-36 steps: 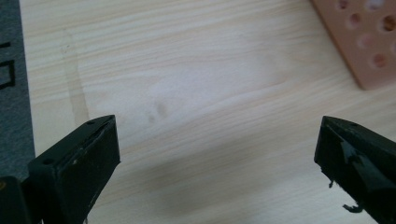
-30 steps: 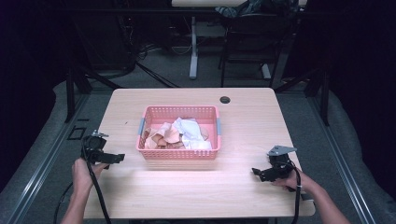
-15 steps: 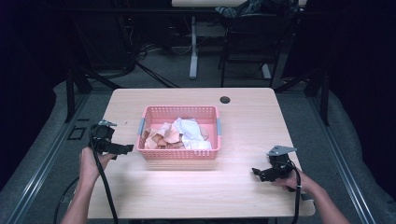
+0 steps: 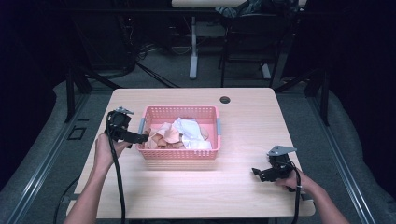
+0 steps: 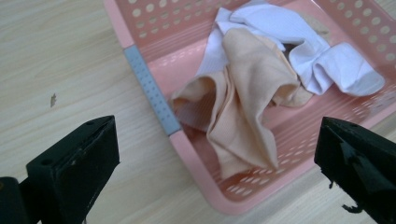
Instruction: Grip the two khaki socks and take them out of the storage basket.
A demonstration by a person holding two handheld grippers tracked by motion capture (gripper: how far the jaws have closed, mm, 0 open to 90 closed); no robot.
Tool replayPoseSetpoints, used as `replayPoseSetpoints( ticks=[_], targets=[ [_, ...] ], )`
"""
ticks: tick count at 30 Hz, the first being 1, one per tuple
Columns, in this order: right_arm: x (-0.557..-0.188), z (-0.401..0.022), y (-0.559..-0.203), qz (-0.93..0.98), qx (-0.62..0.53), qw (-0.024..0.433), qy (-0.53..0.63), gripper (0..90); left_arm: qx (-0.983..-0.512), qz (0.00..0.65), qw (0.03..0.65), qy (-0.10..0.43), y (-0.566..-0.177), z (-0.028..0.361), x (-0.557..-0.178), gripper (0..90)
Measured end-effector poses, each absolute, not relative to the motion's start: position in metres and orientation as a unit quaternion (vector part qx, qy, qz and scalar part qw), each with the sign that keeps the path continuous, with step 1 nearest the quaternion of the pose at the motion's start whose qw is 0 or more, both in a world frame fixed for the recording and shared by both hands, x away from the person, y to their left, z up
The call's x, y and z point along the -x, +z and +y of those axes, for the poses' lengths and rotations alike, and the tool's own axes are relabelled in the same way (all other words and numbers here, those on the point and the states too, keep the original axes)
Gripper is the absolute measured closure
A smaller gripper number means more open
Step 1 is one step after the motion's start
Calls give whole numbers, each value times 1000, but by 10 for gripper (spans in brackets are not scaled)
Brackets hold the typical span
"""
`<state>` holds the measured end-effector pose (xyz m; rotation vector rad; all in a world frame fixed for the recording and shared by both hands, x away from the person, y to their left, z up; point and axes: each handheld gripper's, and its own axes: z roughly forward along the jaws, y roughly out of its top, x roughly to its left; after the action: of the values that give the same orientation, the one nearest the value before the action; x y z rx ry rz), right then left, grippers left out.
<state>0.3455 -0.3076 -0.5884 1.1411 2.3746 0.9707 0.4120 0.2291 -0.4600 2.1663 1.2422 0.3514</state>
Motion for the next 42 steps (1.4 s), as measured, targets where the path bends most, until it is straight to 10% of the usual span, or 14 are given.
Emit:
replayPoseSetpoints(
  ticks=[10,31,42],
  targets=[
    [-345,-308,-588,834,-401,166,340,0,-844,438,287,117,-465,187,-430,46],
    [-345,-308,-588,834,-401,166,341,0,-863,439,212,133,-486,160,-458,756],
    [-345,-308,-588,834,-401,166,341,0,-860,431,236,137,-471,166,-453,840]
  ],
)
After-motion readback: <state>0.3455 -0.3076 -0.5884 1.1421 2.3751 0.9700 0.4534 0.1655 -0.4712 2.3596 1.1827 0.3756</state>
